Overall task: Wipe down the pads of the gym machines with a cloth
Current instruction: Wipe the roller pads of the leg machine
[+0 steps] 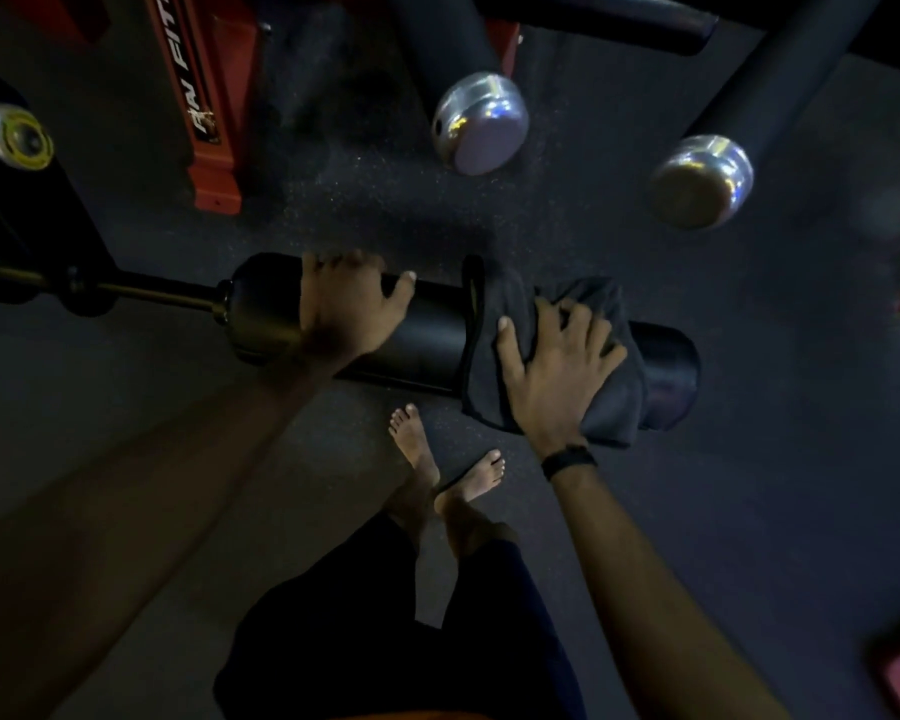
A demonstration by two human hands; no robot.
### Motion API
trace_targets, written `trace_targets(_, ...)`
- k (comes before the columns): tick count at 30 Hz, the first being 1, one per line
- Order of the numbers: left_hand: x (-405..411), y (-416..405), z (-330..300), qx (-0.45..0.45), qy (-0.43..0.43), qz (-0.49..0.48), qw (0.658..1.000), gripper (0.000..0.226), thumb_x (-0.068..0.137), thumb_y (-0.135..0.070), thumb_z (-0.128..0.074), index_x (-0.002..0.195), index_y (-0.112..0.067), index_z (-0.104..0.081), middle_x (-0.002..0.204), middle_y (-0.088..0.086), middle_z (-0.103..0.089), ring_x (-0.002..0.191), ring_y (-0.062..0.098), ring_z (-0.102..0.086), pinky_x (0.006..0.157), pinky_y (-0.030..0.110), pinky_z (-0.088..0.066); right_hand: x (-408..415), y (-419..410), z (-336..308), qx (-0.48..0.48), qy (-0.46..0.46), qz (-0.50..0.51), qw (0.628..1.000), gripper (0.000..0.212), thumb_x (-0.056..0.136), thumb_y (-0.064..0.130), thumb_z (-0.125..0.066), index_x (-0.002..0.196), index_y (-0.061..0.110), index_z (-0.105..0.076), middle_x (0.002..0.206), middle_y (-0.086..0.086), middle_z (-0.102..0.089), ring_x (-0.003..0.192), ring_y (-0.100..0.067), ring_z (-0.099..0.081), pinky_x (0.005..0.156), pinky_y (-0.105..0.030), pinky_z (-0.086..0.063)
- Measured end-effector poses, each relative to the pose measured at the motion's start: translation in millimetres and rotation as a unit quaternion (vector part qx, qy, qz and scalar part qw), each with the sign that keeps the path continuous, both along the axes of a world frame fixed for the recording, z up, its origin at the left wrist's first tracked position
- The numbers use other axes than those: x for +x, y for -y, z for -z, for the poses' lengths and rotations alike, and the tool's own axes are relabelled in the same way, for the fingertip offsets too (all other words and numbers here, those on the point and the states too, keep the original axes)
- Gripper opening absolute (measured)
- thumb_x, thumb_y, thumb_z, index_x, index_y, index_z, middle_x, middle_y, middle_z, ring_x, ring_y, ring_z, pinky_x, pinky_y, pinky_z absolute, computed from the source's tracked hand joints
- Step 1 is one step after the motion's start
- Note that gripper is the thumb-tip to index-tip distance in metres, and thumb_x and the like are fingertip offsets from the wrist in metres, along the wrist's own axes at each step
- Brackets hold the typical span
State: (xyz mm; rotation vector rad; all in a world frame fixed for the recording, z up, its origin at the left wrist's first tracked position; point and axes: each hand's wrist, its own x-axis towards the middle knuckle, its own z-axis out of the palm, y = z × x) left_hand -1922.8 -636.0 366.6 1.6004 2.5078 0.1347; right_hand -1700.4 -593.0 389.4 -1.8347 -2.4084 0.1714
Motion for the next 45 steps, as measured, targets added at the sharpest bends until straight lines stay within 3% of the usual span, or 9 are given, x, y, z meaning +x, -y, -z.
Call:
trace_targets(4, 6, 2, 4, -0.013, -0.008, -0.001, 1.0, 0.053, 0.098, -0.049, -0.038, 0.083, -0.013, -0.073, 0.077, 0.009, -0.07, 0.076, 0.028, -0.064, 0.084, 0.039, -0.043, -22, -48, 4, -0.11, 0.078, -0.013, 0.991, 0.054, 0.094, 0.058, -0.039, 0.109, 0.015, -0.068, 0.111, -0.015, -0.063, 0.109, -0.035, -0.05, 0.092, -0.051, -0.031)
trace_targets(9, 6, 2, 0, -0.021, -0.003, -0.005, 1.0, 0.055, 0.096, -0.052, -0.034, 0.087, -0.014, -0.074, 0.081, 0.008, -0.071, 0.082, 0.028, -0.065, 0.089, 0.04, -0.043, -48, -111, 14, -0.383, 0.105, 0.011, 0.918, 0.064, 0.096, 0.064, -0.043, 0.135, 0.013, -0.054, 0.143, -0.014, -0.052, 0.135, -0.034, -0.043, 0.113, -0.052, -0.02)
trace_targets(18, 7, 3, 2, -0.012, -0.017, -0.016, 1.0, 0.052, 0.096, -0.05, -0.04, 0.083, -0.012, -0.072, 0.076, 0.009, -0.07, 0.077, 0.028, -0.064, 0.085, 0.04, -0.042, -9, -2, -2, -0.024, 0.026, -0.019, 0.999, 0.045, 0.095, 0.052, -0.046, 0.108, 0.014, -0.067, 0.107, -0.014, -0.06, 0.099, -0.034, -0.05, 0.084, -0.046, -0.032)
trace_targets(22, 9, 5, 2, -0.013, -0.019, -0.009, 1.0, 0.051, 0.098, -0.05, -0.038, 0.085, -0.013, -0.072, 0.078, 0.007, -0.07, 0.077, 0.027, -0.064, 0.085, 0.04, -0.043, -31, -47, 1, -0.133, 0.08, -0.02, 0.988, 0.057, 0.092, 0.056, -0.034, 0.108, 0.012, -0.068, 0.112, -0.017, -0.063, 0.11, -0.036, -0.05, 0.095, -0.053, -0.031)
trace_targets(28, 10, 11, 3, 0.032, -0.007, -0.01, 0.999, 0.046, 0.098, -0.048, -0.042, 0.09, -0.014, -0.072, 0.083, 0.006, -0.071, 0.083, 0.027, -0.064, 0.089, 0.04, -0.041, -58, -119, 13, -0.45, 0.079, 0.025, 0.889, 0.073, 0.095, 0.066, -0.045, 0.144, 0.012, -0.045, 0.154, -0.014, -0.042, 0.141, -0.035, -0.037, 0.116, -0.053, -0.016)
trace_targets(32, 19, 36, 6, 0.073, 0.006, -0.024, 0.997, 0.042, 0.094, -0.046, -0.052, 0.117, -0.013, -0.063, 0.118, 0.006, -0.064, 0.116, 0.027, -0.056, 0.111, 0.047, -0.031, -34, -67, 8, -0.185, 0.063, -0.027, 0.98, 0.061, 0.094, 0.059, -0.034, 0.114, 0.011, -0.067, 0.12, -0.017, -0.064, 0.117, -0.036, -0.051, 0.102, -0.05, -0.03)
trace_targets(36, 25, 53, 13, 0.09, 0.021, -0.028, 0.995, 0.049, 0.088, -0.045, -0.054, 0.125, -0.013, -0.056, 0.13, 0.006, -0.056, 0.132, 0.028, -0.046, 0.117, 0.05, -0.019, -11, 4, -1, -0.025, 0.012, -0.001, 1.0, 0.045, 0.096, 0.051, -0.045, 0.112, 0.015, -0.067, 0.111, -0.015, -0.061, 0.103, -0.036, -0.052, 0.088, -0.047, -0.03)
trace_targets(40, 23, 44, 11, 0.085, 0.01, -0.034, 0.996, 0.048, 0.09, -0.047, -0.049, 0.122, -0.012, -0.058, 0.123, 0.007, -0.06, 0.125, 0.029, -0.051, 0.116, 0.049, -0.022, -32, -40, 3, -0.094, 0.08, 0.004, 0.992, 0.055, 0.093, 0.055, -0.034, 0.104, 0.014, -0.069, 0.106, -0.015, -0.063, 0.104, -0.035, -0.052, 0.091, -0.05, -0.034)
trace_targets(45, 23, 44, 10, 0.084, 0.003, -0.029, 0.996, 0.048, 0.09, -0.047, -0.05, 0.122, -0.012, -0.059, 0.124, 0.007, -0.061, 0.124, 0.029, -0.051, 0.116, 0.05, -0.024, -53, -112, 17, -0.4, 0.097, 0.015, 0.911, 0.067, 0.097, 0.063, -0.041, 0.14, 0.012, -0.05, 0.149, -0.014, -0.048, 0.137, -0.035, -0.041, 0.114, -0.055, -0.018)
